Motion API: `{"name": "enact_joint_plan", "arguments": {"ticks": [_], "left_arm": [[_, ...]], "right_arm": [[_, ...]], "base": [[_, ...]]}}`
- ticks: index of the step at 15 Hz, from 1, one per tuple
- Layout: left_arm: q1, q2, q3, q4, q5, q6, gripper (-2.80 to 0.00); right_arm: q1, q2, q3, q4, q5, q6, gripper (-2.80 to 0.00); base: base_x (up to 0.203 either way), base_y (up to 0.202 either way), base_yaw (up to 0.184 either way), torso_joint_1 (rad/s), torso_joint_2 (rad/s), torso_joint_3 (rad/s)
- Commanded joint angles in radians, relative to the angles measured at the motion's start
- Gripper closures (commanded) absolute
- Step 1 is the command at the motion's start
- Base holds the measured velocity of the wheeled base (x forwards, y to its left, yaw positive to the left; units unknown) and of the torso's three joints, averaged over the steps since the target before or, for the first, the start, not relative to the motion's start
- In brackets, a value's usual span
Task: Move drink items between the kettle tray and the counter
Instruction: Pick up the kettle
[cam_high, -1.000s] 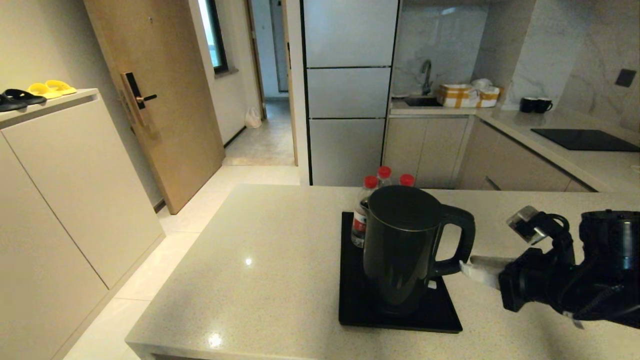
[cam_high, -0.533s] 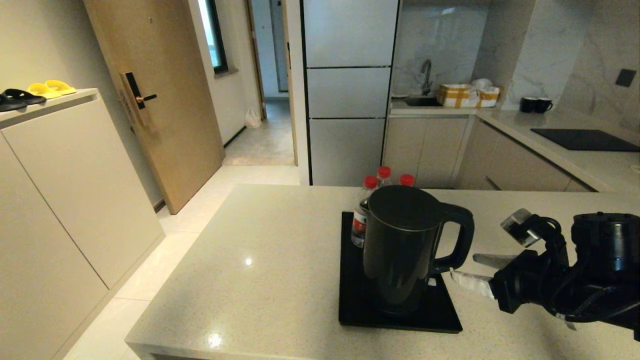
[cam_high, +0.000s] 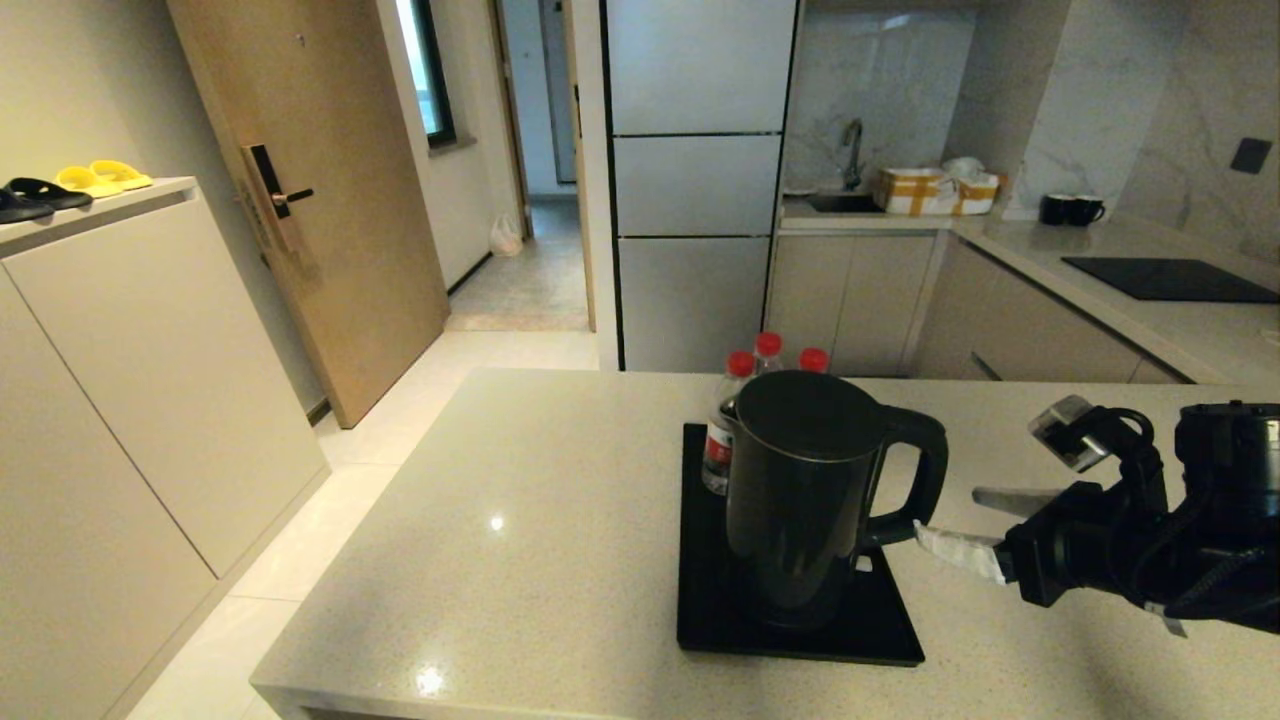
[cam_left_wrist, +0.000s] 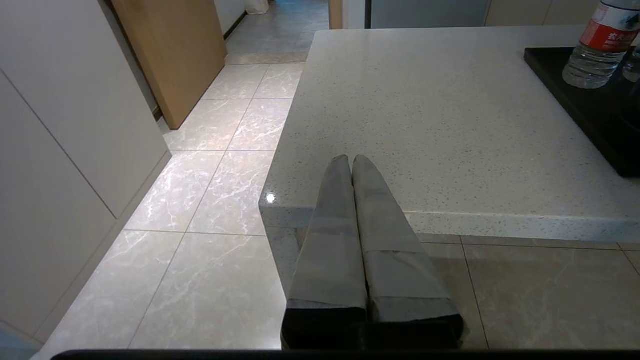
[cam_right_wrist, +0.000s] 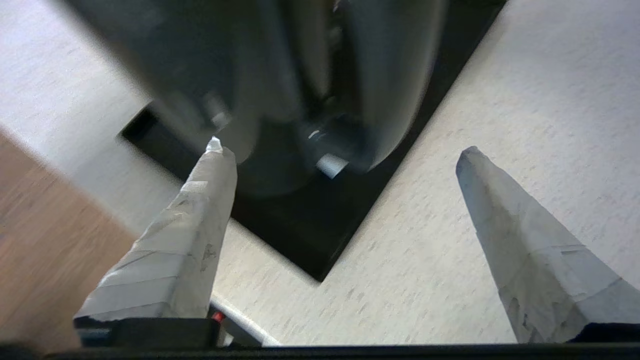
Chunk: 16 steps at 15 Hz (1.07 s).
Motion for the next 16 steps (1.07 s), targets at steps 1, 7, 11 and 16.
{"name": "enact_joint_plan", "arguments": {"ticks": [1,7,11,16], "left_arm": [[0.0,0.001,0.001,-0.001,0.0,0.001,0.0],[0.0,0.001,-0.001,0.0,0.0,0.001,0.0],[0.0,0.001,0.001,0.001,0.001,0.001,0.0],[0.0,0.001,0.001,-0.001,0.0,0.001,0.0]], "right_arm": [[-0.021,0.115,-0.011,-0.079,-0.002,0.001,-2.8],[0.016,0.411,-0.001,-0.628,-0.164,0.152,-2.8],[0.106,0.475,0.002,-0.756,-0.27,0.199,-2.8],[0.11,0.481,-0.009,-0.759,-0.301,0.199,-2.8]], "base": [[0.0,0.0,0.0,0.0,0.0,0.0],[0.0,0.0,0.0,0.0,0.0,0.0],[0.0,0.0,0.0,0.0,0.0,0.0],[0.0,0.0,0.0,0.0,0.0,0.0]]}}
